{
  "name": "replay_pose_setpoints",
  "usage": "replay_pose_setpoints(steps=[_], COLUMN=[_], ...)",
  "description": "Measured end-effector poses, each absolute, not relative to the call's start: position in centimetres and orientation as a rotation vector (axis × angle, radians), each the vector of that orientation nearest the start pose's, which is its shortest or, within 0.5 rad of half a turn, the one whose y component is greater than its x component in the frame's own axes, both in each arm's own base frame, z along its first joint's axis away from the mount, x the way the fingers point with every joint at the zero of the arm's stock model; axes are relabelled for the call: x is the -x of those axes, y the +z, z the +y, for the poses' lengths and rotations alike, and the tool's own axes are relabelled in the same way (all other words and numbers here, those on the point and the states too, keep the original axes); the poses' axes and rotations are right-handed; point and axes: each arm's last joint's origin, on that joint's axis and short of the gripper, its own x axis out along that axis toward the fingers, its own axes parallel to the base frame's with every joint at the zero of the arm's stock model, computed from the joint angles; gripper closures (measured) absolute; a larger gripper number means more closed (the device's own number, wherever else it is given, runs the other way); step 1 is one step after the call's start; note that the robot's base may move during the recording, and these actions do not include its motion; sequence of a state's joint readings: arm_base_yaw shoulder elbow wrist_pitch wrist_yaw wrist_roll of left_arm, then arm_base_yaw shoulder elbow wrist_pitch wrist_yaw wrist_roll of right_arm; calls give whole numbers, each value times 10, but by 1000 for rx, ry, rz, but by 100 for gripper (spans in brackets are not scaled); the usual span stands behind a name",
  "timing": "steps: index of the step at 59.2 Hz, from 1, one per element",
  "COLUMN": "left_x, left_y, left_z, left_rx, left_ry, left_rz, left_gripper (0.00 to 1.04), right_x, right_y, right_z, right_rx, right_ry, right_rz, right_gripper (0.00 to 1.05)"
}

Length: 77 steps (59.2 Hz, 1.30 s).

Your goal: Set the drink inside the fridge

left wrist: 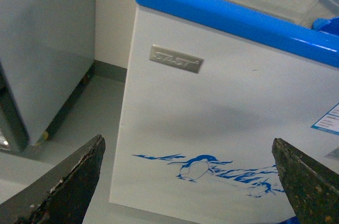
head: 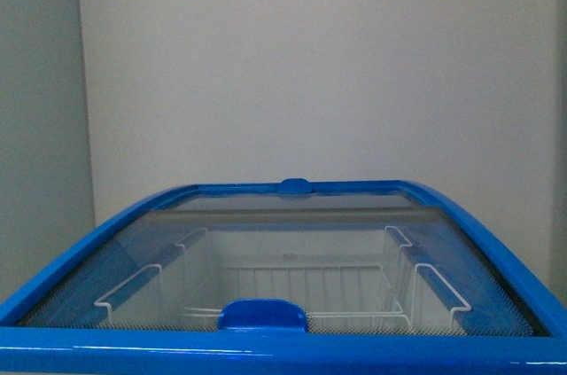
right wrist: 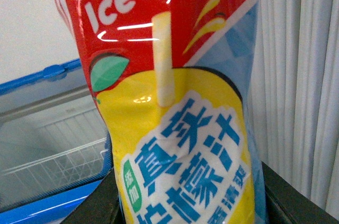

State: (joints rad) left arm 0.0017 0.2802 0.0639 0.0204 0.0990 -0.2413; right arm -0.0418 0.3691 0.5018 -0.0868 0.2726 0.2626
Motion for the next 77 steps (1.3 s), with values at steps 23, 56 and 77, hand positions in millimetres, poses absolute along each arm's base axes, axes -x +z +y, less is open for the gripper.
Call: replay_pose_setpoints(steps=[23, 56, 77], left_x=[-245, -349, -393], left_y=[239, 248, 239], left_z=[-33, -108, -113], left_rx=[-196, -842, -872], left_ry=[-381, -811, -873], left_rz=[-19, -43, -20], left_gripper=[8, 8, 8], right_x=[-104, -104, -104], right_y=[295, 295, 295], right_z=[-12, -12, -12], right_rx=[-266, -266, -266], right_ry=[-306, -307, -306], right_rz=[-87, -87, -87], right_gripper=[61, 61, 61])
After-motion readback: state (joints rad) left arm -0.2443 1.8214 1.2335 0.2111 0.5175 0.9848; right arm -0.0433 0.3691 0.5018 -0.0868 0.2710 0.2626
